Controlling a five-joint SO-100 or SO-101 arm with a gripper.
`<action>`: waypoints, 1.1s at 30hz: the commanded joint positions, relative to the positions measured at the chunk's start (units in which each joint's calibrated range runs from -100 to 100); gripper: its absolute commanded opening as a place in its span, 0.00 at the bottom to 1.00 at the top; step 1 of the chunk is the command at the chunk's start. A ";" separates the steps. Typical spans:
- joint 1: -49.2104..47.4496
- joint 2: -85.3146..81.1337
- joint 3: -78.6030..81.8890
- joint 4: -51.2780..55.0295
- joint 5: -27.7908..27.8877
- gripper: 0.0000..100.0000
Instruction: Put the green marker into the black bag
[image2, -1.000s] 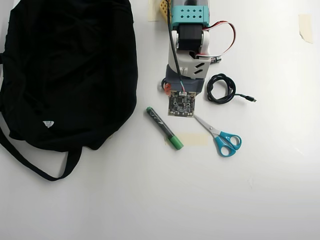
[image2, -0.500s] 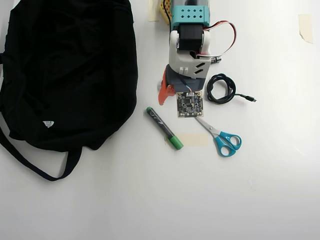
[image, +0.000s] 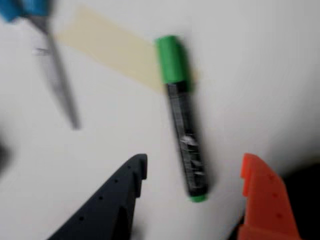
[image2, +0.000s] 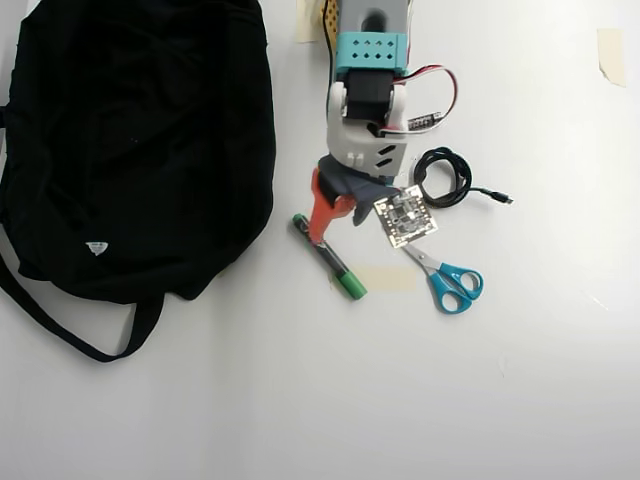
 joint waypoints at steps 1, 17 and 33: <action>0.64 0.29 -1.52 -1.57 0.97 0.25; 2.51 4.93 -1.07 -0.62 4.48 0.22; 4.00 13.98 -12.48 7.13 5.43 0.13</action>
